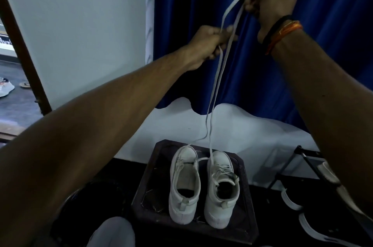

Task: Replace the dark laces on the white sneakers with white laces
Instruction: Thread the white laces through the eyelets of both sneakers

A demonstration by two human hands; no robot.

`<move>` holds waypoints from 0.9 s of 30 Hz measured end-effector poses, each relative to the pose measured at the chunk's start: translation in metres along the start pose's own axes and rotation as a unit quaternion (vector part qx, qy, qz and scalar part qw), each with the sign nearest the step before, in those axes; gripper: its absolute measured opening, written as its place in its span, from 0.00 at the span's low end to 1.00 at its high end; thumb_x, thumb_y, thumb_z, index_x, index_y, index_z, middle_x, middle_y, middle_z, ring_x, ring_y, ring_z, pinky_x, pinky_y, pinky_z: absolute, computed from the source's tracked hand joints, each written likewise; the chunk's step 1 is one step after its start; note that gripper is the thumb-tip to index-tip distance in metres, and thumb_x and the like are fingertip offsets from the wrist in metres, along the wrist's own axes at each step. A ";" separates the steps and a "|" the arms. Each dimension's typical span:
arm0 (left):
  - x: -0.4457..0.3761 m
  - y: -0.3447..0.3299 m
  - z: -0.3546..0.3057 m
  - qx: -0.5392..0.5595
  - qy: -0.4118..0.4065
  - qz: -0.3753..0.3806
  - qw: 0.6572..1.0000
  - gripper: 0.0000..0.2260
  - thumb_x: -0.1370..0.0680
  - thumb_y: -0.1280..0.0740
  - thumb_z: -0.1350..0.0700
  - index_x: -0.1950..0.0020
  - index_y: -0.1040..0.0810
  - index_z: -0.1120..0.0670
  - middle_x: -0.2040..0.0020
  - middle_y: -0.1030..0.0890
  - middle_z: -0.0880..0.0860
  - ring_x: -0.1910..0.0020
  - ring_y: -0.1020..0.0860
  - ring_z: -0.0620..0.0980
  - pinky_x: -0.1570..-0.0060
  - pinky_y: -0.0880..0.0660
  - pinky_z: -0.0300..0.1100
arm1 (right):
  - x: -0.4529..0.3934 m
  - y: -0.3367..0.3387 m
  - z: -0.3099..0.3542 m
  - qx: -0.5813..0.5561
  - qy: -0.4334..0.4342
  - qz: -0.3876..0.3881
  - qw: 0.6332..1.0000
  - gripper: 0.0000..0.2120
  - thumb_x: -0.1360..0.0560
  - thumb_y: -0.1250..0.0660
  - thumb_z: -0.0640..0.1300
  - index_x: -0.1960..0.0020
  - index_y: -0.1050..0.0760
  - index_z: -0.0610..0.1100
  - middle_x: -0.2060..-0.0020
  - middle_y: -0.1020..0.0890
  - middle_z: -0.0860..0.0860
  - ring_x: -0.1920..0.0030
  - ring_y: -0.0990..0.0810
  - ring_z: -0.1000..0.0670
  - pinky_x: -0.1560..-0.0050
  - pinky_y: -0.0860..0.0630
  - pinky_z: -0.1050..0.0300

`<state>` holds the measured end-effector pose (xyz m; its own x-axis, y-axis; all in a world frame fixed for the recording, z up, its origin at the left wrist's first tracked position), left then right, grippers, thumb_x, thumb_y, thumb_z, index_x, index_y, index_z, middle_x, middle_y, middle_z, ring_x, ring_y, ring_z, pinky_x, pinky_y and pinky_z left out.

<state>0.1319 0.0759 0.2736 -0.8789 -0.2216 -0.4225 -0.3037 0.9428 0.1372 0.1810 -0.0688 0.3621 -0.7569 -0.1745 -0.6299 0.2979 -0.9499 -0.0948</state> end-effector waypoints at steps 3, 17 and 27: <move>-0.011 0.022 -0.014 -0.011 0.005 -0.048 0.999 0.19 0.17 0.37 0.45 0.46 0.16 0.59 0.67 0.23 0.50 0.74 0.30 0.42 0.75 0.35 0.35 | -0.003 0.005 0.004 0.006 -0.010 0.005 1.000 0.06 0.23 0.29 0.40 0.53 0.17 0.36 0.64 0.18 0.46 0.65 0.23 0.51 0.58 0.22 0.60; 0.040 0.060 0.107 -0.395 0.196 0.077 0.894 0.15 0.26 0.33 0.68 0.41 0.22 0.55 0.50 0.20 0.54 0.51 0.18 0.53 0.51 0.17 0.45 | 0.070 0.008 -0.091 0.146 -0.136 0.091 0.976 0.07 0.19 0.36 0.40 0.49 0.20 0.39 0.64 0.22 0.51 0.74 0.25 0.58 0.76 0.32 0.64; 0.131 0.007 0.226 -0.338 0.253 0.160 0.892 0.06 0.23 0.28 0.57 0.47 0.16 0.54 0.50 0.16 0.50 0.51 0.19 0.47 0.55 0.24 0.38 | 0.203 -0.014 -0.212 0.323 -0.220 0.379 0.839 0.09 0.23 0.32 0.34 0.48 0.15 0.43 0.56 0.14 0.49 0.63 0.20 0.57 0.64 0.25 0.65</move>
<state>0.0980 0.1100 0.0169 -0.9620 -0.2133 0.1707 -0.0095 0.6506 0.7594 0.1465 -0.0355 0.0723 -0.6765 -0.7355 0.0371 0.5200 -0.4415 0.7312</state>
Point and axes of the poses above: each hand's wrist, its own x-axis away from the middle knuckle, its own y-axis out of the back of the hand, z = x × y, the point moved 7 cm from there along -x, towards the middle knuckle
